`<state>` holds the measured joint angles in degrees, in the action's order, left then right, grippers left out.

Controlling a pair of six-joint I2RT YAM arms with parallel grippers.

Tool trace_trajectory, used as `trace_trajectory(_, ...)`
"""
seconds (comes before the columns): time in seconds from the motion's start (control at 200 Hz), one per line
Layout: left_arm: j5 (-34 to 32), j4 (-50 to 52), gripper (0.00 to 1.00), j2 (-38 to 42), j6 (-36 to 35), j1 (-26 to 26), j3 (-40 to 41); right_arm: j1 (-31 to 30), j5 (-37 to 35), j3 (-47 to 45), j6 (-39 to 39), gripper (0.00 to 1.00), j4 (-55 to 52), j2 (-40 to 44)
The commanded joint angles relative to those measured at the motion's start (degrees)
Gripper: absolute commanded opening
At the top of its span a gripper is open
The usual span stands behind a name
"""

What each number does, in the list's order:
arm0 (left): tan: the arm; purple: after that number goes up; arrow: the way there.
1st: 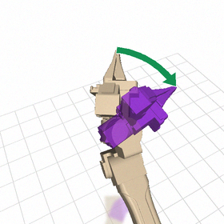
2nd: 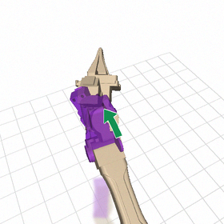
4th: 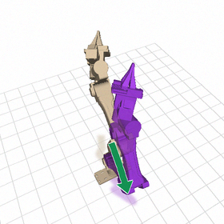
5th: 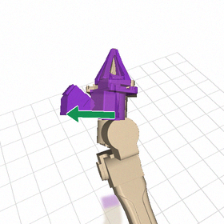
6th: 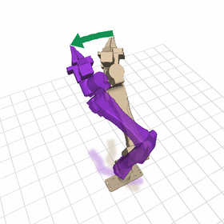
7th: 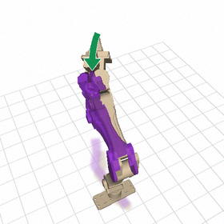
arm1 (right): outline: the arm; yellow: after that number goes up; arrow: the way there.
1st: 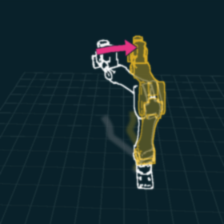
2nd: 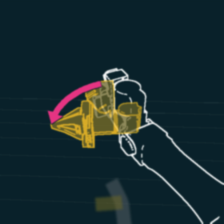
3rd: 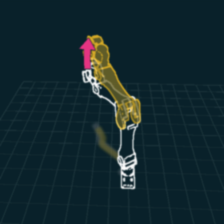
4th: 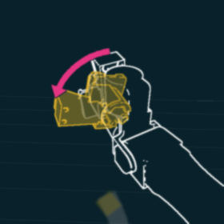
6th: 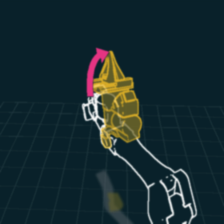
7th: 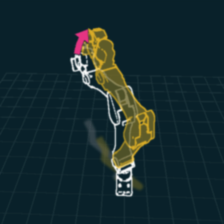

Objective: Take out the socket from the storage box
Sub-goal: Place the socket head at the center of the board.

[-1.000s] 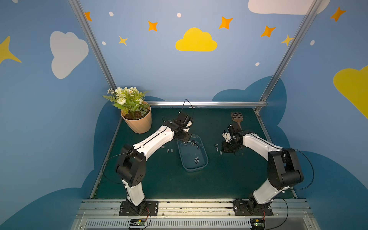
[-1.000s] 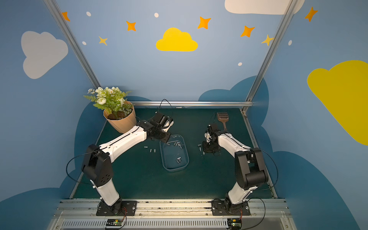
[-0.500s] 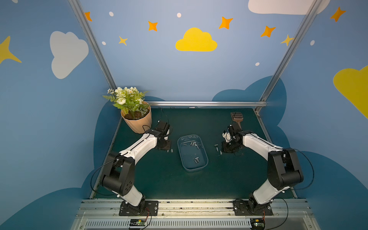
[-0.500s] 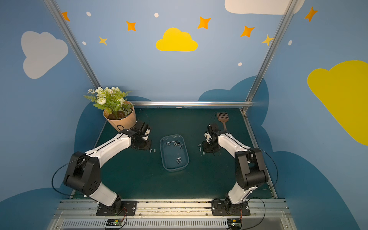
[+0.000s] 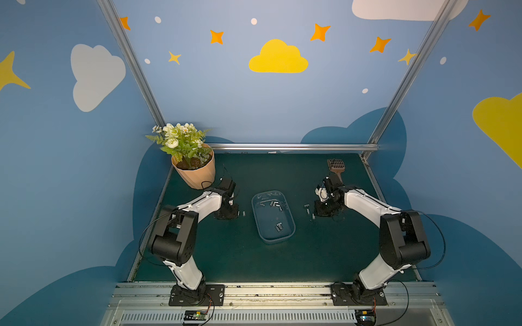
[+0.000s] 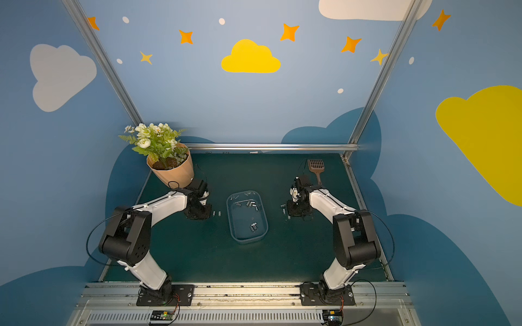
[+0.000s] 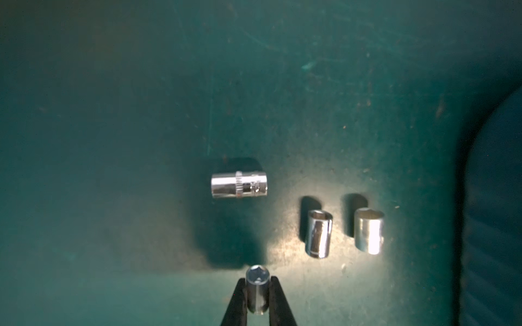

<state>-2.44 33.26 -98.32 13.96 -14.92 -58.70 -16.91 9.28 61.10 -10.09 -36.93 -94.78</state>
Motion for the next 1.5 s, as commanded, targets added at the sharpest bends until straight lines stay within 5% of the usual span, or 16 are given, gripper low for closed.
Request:
trace_trajectory(0.0, 1.0, -0.5, 0.15, -1.1, 0.1, 0.8, -0.6, 0.3, 0.4, -0.6, 0.2, 0.27, -0.1, 1.2)
trace_trajectory(0.651, 1.7, 0.1, 0.20, -6.3, -1.0, 2.1, -3.6, 0.4, 0.3, -0.7, 0.3, 0.27, -0.2, 1.1)
trace_trajectory(0.826, 1.6, 0.1, 0.29, -6.2, -0.9, 2.1, -3.4, 0.4, 0.3, -0.6, 0.3, 0.27, -0.2, 1.1)
trace_trajectory(1.497, 0.5, 2.9, 0.32, 1.9, -0.6, 2.1, -3.6, 0.3, 0.7, 0.0, 0.3, 0.27, -0.8, 1.8)
